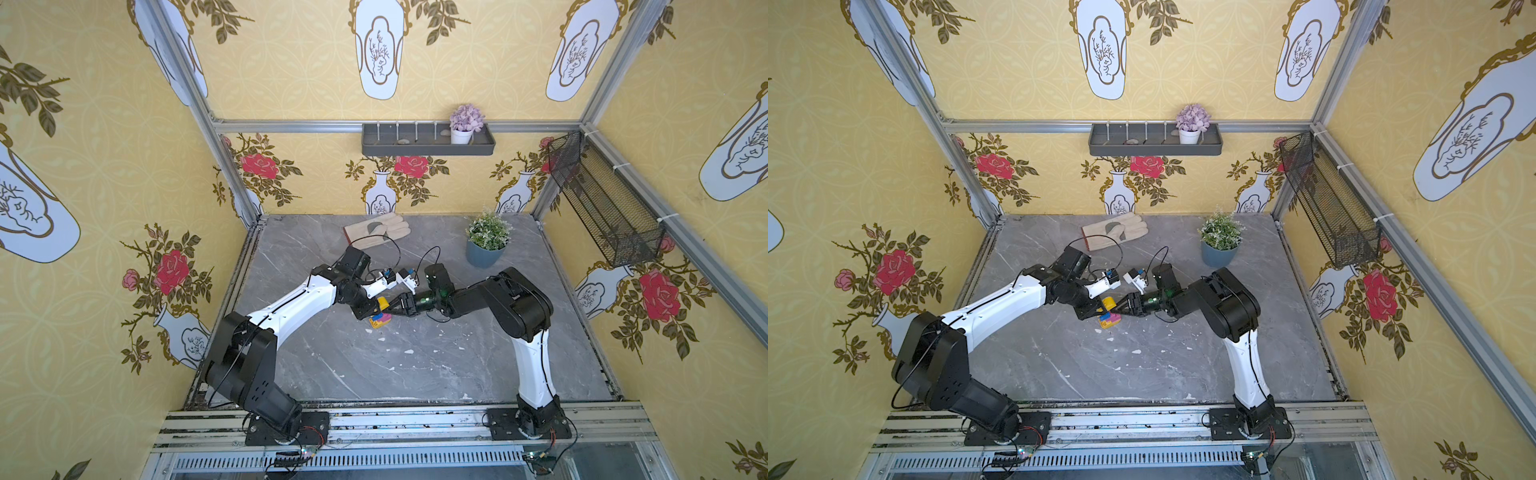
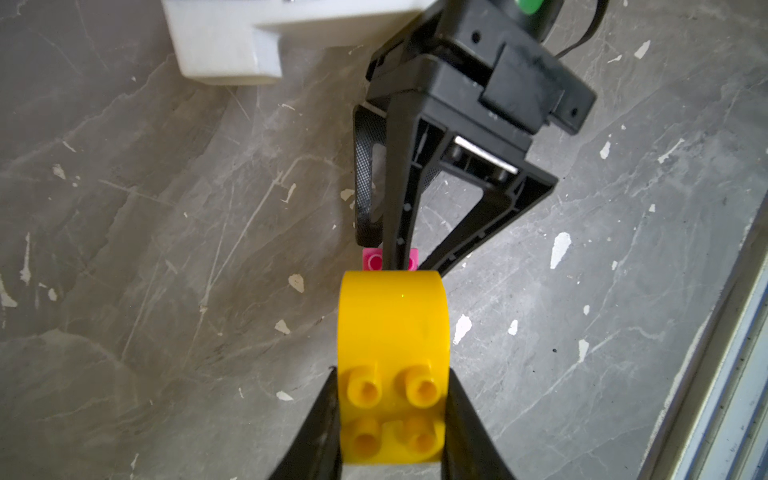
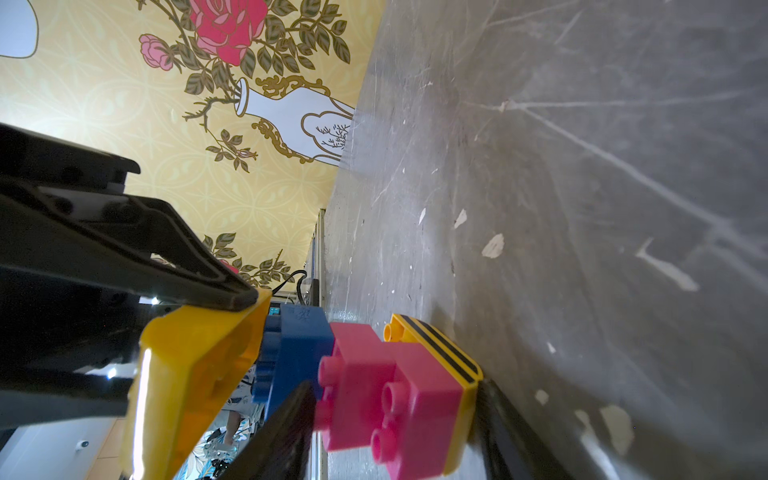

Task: Assemble the letter s with lego
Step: Assemble the lego brick with the lego brick.

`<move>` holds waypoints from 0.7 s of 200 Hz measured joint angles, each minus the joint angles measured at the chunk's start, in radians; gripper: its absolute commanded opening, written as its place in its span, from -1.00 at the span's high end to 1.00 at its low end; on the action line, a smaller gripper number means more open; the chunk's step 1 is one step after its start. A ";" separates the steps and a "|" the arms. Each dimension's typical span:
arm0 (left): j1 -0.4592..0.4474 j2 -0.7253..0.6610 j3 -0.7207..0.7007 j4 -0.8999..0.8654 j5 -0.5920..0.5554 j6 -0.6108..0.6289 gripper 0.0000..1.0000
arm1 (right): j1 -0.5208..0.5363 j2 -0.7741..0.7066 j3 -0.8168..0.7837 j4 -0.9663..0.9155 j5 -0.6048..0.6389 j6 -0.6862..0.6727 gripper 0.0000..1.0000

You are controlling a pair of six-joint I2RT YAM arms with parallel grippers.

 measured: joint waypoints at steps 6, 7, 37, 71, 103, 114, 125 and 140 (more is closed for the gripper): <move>0.000 0.000 -0.002 0.000 0.000 0.000 0.77 | 0.000 0.000 0.000 0.000 0.000 0.000 -0.26; 0.000 0.000 -0.002 0.000 0.000 0.000 0.77 | 0.000 0.000 0.000 0.000 0.000 0.000 -0.26; 0.000 0.000 -0.005 0.002 0.000 0.000 0.77 | 0.000 0.000 0.000 0.000 0.000 0.000 -0.26; 0.000 0.002 -0.010 0.007 0.002 -0.002 0.77 | 0.000 0.000 0.000 0.000 0.000 0.000 -0.26; 0.000 0.011 -0.011 0.016 0.013 -0.009 0.77 | 0.000 0.000 0.000 0.000 0.000 0.000 -0.26; 0.000 0.015 -0.010 0.021 0.018 -0.008 0.77 | 0.000 0.000 -0.001 0.001 0.001 0.000 -0.26; 0.000 0.017 -0.008 0.023 0.020 -0.009 0.77 | -0.001 0.000 -0.002 0.002 0.002 -0.001 -0.26; 0.000 0.023 -0.002 0.023 0.022 -0.009 0.77 | -0.003 0.000 -0.002 0.003 0.001 -0.001 -0.26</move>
